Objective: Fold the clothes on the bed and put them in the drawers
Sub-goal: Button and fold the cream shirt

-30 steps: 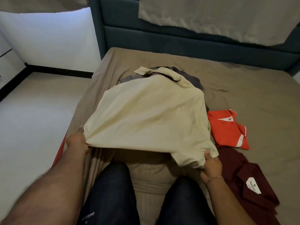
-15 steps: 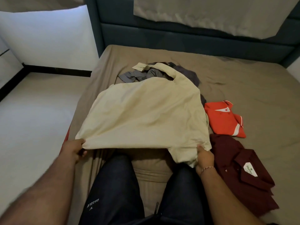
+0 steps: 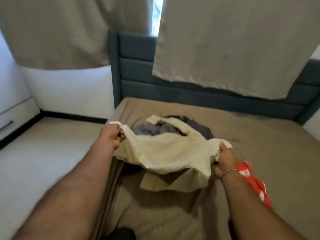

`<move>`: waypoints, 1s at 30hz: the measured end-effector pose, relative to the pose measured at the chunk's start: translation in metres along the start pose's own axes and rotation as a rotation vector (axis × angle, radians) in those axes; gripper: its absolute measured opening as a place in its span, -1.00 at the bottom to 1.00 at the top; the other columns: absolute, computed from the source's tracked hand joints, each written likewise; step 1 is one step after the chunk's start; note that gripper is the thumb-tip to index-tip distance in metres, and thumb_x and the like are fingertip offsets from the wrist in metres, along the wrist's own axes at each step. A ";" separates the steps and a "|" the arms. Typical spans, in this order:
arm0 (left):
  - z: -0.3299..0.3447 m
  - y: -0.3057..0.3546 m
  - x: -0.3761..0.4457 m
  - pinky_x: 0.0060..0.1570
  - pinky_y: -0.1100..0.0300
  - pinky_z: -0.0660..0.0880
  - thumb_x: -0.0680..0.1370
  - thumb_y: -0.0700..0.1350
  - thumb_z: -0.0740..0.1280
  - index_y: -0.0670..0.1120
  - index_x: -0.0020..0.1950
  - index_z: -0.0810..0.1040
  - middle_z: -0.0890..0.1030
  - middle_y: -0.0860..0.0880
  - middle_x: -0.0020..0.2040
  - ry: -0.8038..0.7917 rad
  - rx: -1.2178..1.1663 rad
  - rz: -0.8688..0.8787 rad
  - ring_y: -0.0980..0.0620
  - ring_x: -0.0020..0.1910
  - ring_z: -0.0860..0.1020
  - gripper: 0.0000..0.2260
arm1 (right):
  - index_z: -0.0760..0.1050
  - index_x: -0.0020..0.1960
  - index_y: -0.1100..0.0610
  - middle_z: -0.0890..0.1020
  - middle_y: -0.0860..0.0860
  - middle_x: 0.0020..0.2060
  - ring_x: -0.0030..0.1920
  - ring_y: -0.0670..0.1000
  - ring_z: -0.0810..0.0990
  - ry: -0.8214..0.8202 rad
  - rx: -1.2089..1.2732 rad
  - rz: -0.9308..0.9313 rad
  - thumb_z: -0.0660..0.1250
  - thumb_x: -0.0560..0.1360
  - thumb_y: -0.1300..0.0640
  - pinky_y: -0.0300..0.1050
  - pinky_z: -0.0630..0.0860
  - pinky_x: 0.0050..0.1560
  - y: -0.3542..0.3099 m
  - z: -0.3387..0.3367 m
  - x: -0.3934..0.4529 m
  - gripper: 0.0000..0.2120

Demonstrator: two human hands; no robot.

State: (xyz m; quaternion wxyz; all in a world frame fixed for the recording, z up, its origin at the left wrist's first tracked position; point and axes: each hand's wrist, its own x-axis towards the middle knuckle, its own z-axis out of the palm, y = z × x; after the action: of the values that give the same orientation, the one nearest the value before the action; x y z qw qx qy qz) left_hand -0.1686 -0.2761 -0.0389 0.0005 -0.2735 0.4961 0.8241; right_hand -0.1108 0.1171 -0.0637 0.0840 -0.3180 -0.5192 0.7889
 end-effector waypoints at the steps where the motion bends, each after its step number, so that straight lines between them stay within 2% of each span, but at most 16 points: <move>1: 0.031 0.036 0.002 -0.55 0.33 0.42 0.61 -0.37 0.10 -0.18 -0.11 0.52 0.49 -0.03 -0.52 -0.021 -0.068 0.056 0.16 -0.61 0.43 -0.76 | 0.52 0.37 0.20 0.72 0.13 0.10 0.02 0.15 0.71 -0.048 0.054 -0.034 0.25 0.69 -0.06 0.00 0.65 -0.19 -0.038 0.023 0.003 -0.60; 3: 0.080 0.102 -0.006 -0.50 0.27 0.51 0.59 -0.40 0.10 -0.25 -0.08 0.53 0.55 -0.11 -0.42 -0.062 -0.161 0.171 0.10 -0.57 0.53 -0.77 | 0.53 0.35 0.17 0.76 0.06 -0.10 -0.17 0.06 0.75 -0.127 0.151 -0.147 0.26 0.69 -0.03 -0.06 0.64 -0.29 -0.108 0.059 -0.003 -0.65; 5: 0.113 0.164 -0.018 -0.47 0.23 0.56 0.56 -0.43 0.08 -0.28 -0.06 0.52 0.58 -0.19 -0.28 -0.108 -0.240 0.265 0.03 -0.52 0.60 -0.77 | 0.54 0.31 0.11 0.77 0.03 -0.16 -0.20 0.03 0.76 -0.197 0.191 -0.266 0.26 0.69 -0.04 -0.06 0.65 -0.27 -0.175 0.086 -0.019 -0.69; 8: 0.133 0.233 -0.037 -0.42 0.23 0.58 0.55 -0.43 0.04 -0.22 -0.04 0.52 0.59 -0.20 -0.15 -0.192 -0.297 0.428 0.03 -0.39 0.67 -0.72 | 0.59 0.29 0.04 0.75 0.06 0.08 0.04 0.10 0.75 -0.302 0.205 -0.407 0.21 0.68 -0.16 0.02 0.68 -0.12 -0.244 0.109 -0.040 -0.64; 11: 0.129 0.281 -0.074 -0.37 0.23 0.61 0.55 -0.42 0.06 -0.15 -0.07 0.51 0.59 -0.16 -0.12 -0.243 -0.383 0.585 0.03 -0.32 0.68 -0.71 | 0.59 0.34 0.08 0.72 0.09 0.18 0.16 0.14 0.71 -0.387 0.286 -0.560 0.22 0.66 -0.22 0.09 0.67 0.05 -0.298 0.115 -0.071 -0.54; 15: 0.080 0.275 -0.113 -0.40 0.24 0.56 0.51 -0.44 0.08 -0.09 -0.11 0.50 0.52 -0.10 -0.19 -0.161 -0.460 0.665 0.03 -0.38 0.59 -0.69 | 0.56 0.39 0.06 0.68 0.10 0.25 0.23 0.20 0.67 -0.401 0.378 -0.611 0.21 0.64 -0.25 0.22 0.57 0.27 -0.306 0.090 -0.101 -0.49; 18: 0.018 0.219 -0.112 -0.32 0.28 0.55 0.57 -0.40 0.14 -0.08 -0.13 0.44 0.48 -0.04 -0.16 -0.046 -0.359 0.624 0.09 -0.28 0.52 -0.75 | 0.56 0.39 0.04 0.68 0.08 0.25 0.22 0.18 0.68 -0.395 0.385 -0.538 0.25 0.63 -0.23 0.20 0.59 0.23 -0.257 0.058 -0.099 -0.52; 20: -0.015 0.178 -0.106 -0.28 0.32 0.57 0.63 -0.36 0.15 -0.05 -0.14 0.41 0.53 0.03 -0.21 0.001 -0.321 0.597 0.18 -0.32 0.56 -0.74 | 0.57 0.38 0.09 0.69 0.07 0.24 0.22 0.14 0.68 -0.369 0.401 -0.468 0.26 0.65 -0.16 0.11 0.61 0.18 -0.220 0.036 -0.092 -0.56; 22: -0.057 0.114 -0.099 -0.38 0.38 0.53 0.60 -0.42 0.15 -0.07 -0.17 0.45 0.60 0.12 -0.37 0.044 -0.230 0.556 0.24 -0.41 0.59 -0.71 | 0.54 0.41 0.14 0.67 0.09 0.26 0.26 0.13 0.66 -0.320 0.351 -0.362 0.24 0.66 -0.12 0.06 0.60 0.19 -0.157 0.004 -0.077 -0.55; 24: -0.106 0.036 -0.092 -0.46 0.28 0.52 0.52 -0.43 0.17 -0.11 -0.13 0.55 0.66 0.01 -0.35 0.107 -0.266 0.400 0.12 -0.36 0.61 -0.73 | 0.49 0.44 0.16 0.65 0.10 0.26 0.27 0.18 0.64 -0.149 0.183 -0.217 0.26 0.64 -0.13 0.10 0.60 0.21 -0.075 -0.040 -0.065 -0.50; 26: -0.150 -0.037 -0.086 -0.50 0.27 0.50 0.51 -0.42 0.19 -0.17 -0.07 0.56 0.62 -0.18 -0.15 0.178 -0.268 0.199 -0.04 -0.26 0.57 -0.77 | 0.45 0.46 0.20 0.62 0.14 0.25 0.26 0.23 0.61 0.052 0.002 -0.088 0.28 0.64 -0.12 0.22 0.54 0.31 0.005 -0.083 -0.058 -0.48; 28: -0.186 -0.094 -0.085 -0.56 0.31 0.45 0.53 -0.44 0.20 -0.24 0.03 0.54 0.54 -0.24 -0.06 0.279 -0.214 0.044 -0.08 -0.24 0.50 -0.80 | 0.52 0.33 0.29 0.66 0.14 0.10 0.12 0.17 0.65 0.186 -0.105 0.026 0.33 0.65 -0.05 0.21 0.54 0.29 0.066 -0.118 -0.060 -0.56; 30: -0.217 -0.136 -0.086 -0.57 0.27 0.47 0.55 -0.43 0.21 -0.25 0.17 0.53 0.54 -0.23 -0.09 0.389 -0.110 -0.064 -0.11 -0.25 0.51 -0.75 | 0.58 0.07 0.34 0.66 0.12 -0.25 -0.21 0.09 0.66 0.250 -0.279 0.101 0.37 0.64 0.00 0.18 0.58 0.08 0.111 -0.149 -0.063 -0.65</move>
State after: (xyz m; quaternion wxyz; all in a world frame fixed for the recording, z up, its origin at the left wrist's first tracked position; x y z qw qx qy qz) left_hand 0.0393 -0.3616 -0.1887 -0.0841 -0.4429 0.4321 0.7811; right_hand 0.0484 0.1530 -0.1728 0.0632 -0.4475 -0.5926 0.6667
